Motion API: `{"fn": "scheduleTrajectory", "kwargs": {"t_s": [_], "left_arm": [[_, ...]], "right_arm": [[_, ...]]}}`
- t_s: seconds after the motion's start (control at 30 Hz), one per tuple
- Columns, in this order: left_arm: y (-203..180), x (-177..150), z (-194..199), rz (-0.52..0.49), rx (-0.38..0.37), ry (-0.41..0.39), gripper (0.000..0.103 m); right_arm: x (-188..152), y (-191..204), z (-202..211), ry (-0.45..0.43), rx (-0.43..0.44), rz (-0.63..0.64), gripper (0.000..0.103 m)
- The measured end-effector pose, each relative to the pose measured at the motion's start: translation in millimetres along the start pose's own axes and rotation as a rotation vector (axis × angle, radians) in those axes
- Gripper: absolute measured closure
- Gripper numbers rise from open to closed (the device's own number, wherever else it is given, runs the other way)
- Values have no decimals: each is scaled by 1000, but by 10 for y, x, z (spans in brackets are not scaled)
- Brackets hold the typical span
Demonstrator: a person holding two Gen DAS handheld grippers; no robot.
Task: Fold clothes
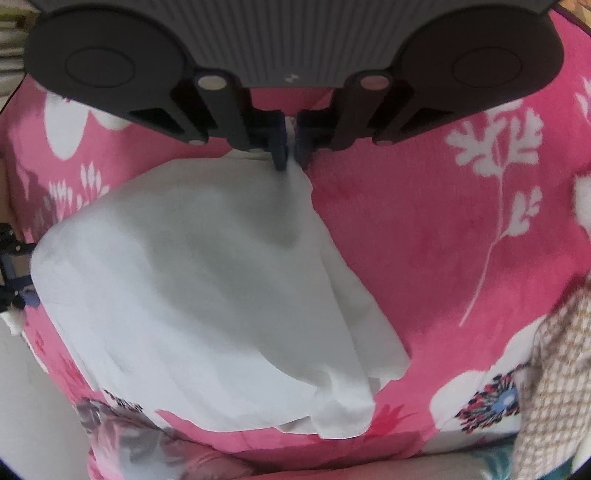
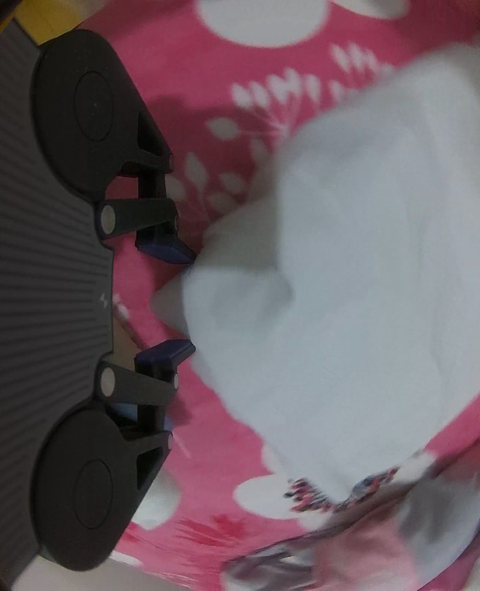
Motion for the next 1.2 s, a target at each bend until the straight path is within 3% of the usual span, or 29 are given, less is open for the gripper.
{"fn": "scheduleTrajectory", "kwargs": {"t_s": [0.13, 0.2, 0.23, 0.37, 0.47, 0.6, 0.67, 0.7, 0.77, 0.8, 0.83, 0.97, 1.1, 1.2], "left_arm": [[-21, 9, 0, -4, 7, -7, 99], [-28, 8, 14, -14, 14, -10, 99], [-31, 7, 21, -19, 17, -11, 100], [-54, 34, 80, -71, 36, -17, 100], [-35, 50, 53, -86, 25, -4, 100], [-32, 74, -38, -97, 15, 32, 98], [9, 86, -19, -71, -5, 40, 90], [26, 77, 6, -57, -12, 42, 89], [48, 47, 68, -33, -9, 42, 80], [48, 25, 121, -24, 3, 37, 78], [48, 2, 176, -15, 14, 32, 75], [53, -51, 502, 78, 36, -59, 74], [-12, 90, 668, 143, -31, -180, 71], [-111, 319, 498, 134, -63, -196, 71]], "right_arm": [[-31, -62, -10, -33, 28, -40, 61], [-19, -52, -17, -80, 20, -10, 78], [-14, -30, -25, -81, 1, 27, 97], [-23, 76, -34, -8, -129, 185, 102], [-47, 27, 34, 14, -164, 180, 102], [-49, 62, -220, 92, -199, 182, 100], [-51, 78, -311, 121, -216, 179, 95], [-54, 80, -286, 115, -225, 171, 92], [-80, 63, -154, 99, -233, 144, 66], [-96, 52, -75, 90, -236, 129, 60], [-121, 43, 19, 81, -244, 119, 57], [-200, -86, 509, -15, -250, 3, 59], [-99, -298, 808, -199, -57, -223, 61], [121, -552, 654, -300, 67, -386, 64]]}}
Point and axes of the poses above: each gripper's, at about its wrist camera, not at the fingertips, and z roughly against the way its jaws point, y to its left, x to its top, the point moved 1 cm from there along -z, roughly the way its jaws point, and after that the axes turned 13 degrees about y, right-handed, at the moved point
